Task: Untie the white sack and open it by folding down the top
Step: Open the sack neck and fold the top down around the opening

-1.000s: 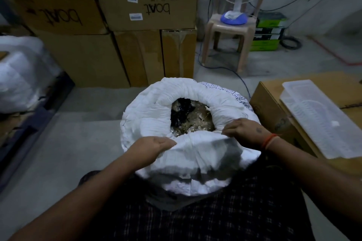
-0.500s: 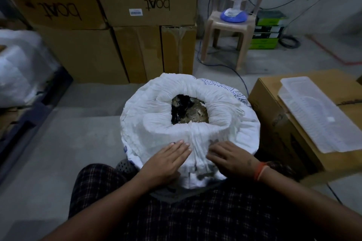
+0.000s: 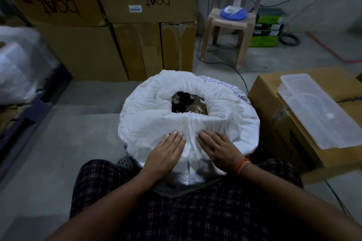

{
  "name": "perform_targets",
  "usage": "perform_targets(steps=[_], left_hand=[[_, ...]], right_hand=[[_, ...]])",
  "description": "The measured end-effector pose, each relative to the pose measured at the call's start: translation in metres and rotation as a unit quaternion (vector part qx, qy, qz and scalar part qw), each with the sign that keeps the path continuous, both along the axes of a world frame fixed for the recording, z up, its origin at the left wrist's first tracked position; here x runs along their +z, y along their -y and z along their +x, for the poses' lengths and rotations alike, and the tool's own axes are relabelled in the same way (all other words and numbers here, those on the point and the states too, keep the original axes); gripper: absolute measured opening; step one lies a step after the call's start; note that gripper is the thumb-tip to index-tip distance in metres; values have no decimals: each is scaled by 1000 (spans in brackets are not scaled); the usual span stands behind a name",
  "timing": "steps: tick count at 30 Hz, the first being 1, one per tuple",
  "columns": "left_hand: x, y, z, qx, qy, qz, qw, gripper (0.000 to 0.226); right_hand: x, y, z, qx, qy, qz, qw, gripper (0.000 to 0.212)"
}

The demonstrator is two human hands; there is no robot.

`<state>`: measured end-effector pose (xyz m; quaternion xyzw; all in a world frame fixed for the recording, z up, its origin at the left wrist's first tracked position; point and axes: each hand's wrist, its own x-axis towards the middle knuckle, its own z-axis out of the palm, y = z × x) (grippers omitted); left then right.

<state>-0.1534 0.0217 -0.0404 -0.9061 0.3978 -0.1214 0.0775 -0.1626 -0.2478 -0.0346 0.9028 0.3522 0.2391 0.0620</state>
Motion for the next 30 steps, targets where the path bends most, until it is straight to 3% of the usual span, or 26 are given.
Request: perform_targets(steps=[4, 8, 11, 13, 15, 17, 21, 23, 27, 30], left_hand=[[3, -4, -2, -17, -23, -27, 999, 50], [7, -4, -4, -41, -14, -72, 996, 40], [11, -10, -15, -47, -55, -75, 995, 59], [15, -16, -26, -73, -74, -78, 992, 60], [12, -22, -39, -97, -113, -31, 988, 55], [10, -23, -52, -92, -161, 72, 980, 41], [15, -6, -60, -47, -265, 168, 948, 27], [13, -6, -57, -46, -263, 127, 955, 30], [6, -22, -49, -78, -263, 23, 961, 67], [16, -26, -45, -67, -236, -99, 964, 57]], right_hand=[[-1, -5, -5, -17, -36, 3, 999, 63], [-6, -7, 1, -15, -25, 36, 999, 46], [-4, 1, -5, 49, -52, 24, 997, 38], [2, 9, -21, 85, -101, 19, 991, 37], [11, 15, -40, 87, -192, -9, 977, 36], [17, 14, -55, 73, -295, -49, 952, 37], [11, 2, -64, 55, -368, -77, 925, 25], [7, 2, -63, 46, -374, -71, 924, 25], [17, 9, -62, 66, -384, 18, 921, 35], [25, 17, -56, 33, -292, 147, 944, 46]])
